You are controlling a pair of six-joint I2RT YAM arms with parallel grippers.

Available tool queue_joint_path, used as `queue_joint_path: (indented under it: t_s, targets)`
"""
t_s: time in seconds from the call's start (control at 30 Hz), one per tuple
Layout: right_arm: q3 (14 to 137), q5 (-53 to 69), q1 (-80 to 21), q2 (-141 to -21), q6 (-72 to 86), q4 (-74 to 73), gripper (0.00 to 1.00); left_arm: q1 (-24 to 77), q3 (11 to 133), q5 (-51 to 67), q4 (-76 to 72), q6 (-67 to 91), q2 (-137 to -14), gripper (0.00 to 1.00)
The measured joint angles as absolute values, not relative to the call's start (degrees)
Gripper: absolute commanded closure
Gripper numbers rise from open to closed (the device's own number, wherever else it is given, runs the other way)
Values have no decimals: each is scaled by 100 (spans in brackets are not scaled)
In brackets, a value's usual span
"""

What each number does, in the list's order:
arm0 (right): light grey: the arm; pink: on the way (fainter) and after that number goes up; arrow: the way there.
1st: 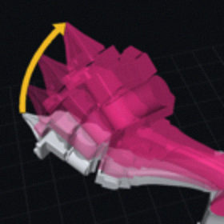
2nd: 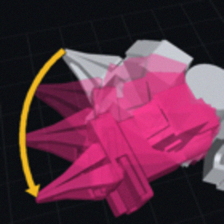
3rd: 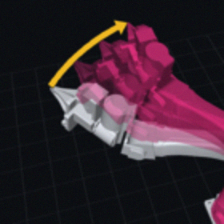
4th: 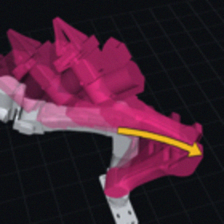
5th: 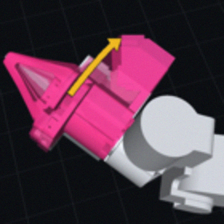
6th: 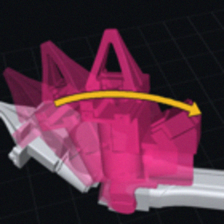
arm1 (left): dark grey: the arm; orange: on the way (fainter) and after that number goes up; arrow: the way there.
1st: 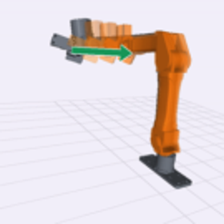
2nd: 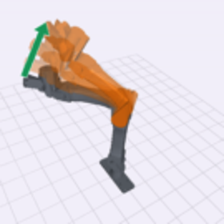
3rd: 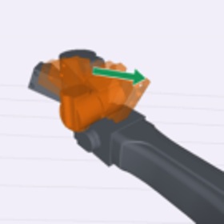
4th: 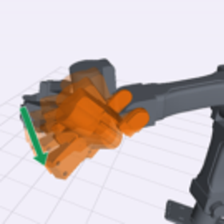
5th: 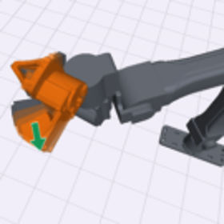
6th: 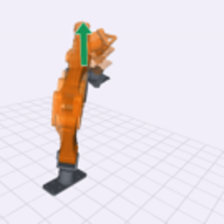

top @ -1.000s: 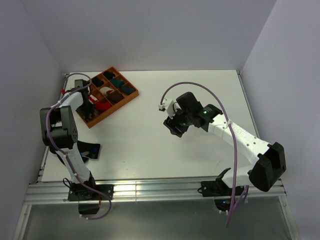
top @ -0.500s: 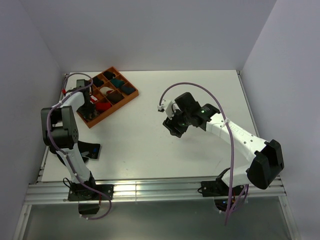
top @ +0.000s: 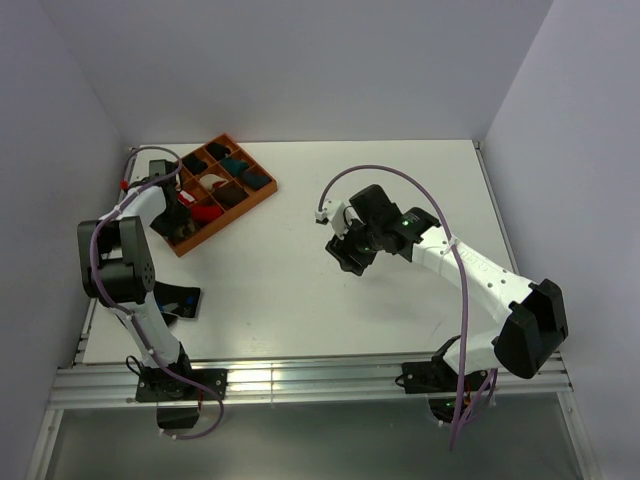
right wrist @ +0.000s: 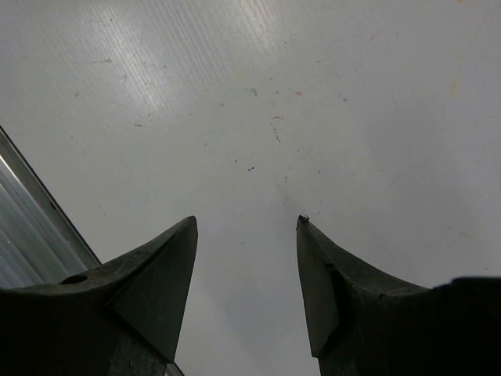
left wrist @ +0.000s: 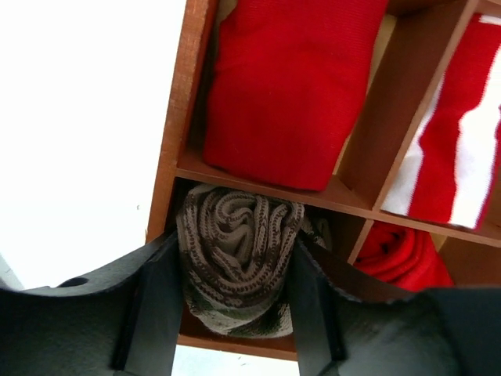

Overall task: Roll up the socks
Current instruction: Place the sock in the storage box.

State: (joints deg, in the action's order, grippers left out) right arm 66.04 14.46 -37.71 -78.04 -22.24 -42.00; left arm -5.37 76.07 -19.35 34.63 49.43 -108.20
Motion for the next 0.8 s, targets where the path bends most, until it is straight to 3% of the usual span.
queue_joint_path:
  t_s: [0.8]
  targets:
    - [6604, 1448, -3771, -7900, -2265, -4211, 39, -528, 7577, -1800, 3841, 5024, -10396, 34]
